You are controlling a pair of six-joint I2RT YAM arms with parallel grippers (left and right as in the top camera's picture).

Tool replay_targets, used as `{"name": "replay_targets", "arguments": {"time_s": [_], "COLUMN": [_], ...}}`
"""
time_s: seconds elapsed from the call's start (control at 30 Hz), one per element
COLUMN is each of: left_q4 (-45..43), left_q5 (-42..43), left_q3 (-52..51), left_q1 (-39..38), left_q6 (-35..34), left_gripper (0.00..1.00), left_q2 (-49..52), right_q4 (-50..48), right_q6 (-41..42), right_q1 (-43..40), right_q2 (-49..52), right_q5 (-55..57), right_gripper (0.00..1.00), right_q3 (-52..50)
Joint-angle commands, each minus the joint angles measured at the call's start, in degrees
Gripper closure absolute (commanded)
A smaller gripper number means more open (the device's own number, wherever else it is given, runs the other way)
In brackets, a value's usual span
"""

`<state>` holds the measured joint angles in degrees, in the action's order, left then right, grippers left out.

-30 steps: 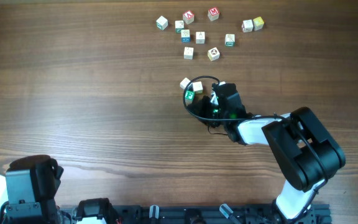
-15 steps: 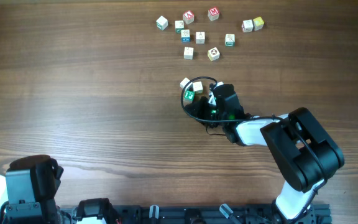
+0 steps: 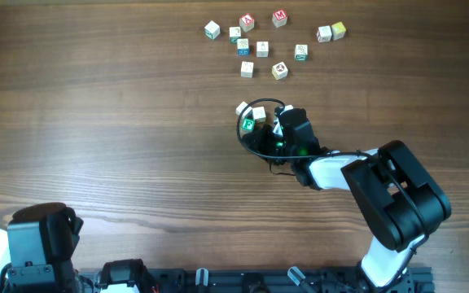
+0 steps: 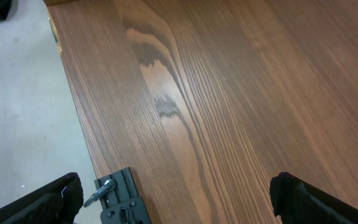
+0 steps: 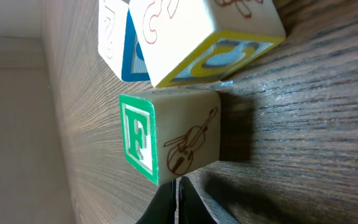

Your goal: Form a circle

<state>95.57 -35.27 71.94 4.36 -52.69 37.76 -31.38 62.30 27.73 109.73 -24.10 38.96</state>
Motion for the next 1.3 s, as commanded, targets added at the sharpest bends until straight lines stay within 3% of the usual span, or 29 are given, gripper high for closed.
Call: {"name": "replay_targets", "arguments": {"time_s": [0.0, 1.27], "left_q4": [-0.1, -0.1], "left_q5": [-0.2, -0.2], "left_q3": [0.0, 0.0], "left_q1": [0.4, 0.4], "left_q6": [-0.7, -0.7], "left_gripper": [0.0, 0.0], "left_q2": [-0.1, -0.1], "right_q4": [-0.5, -0.9], "right_q6": [-1.9, -1.9], "right_q1": [0.2, 0.2], "right_q2": [1.4, 1.4], "right_q5": [1.0, 1.8], "right_gripper": [0.95, 0.95], "right_q3": [1.3, 1.3]}}
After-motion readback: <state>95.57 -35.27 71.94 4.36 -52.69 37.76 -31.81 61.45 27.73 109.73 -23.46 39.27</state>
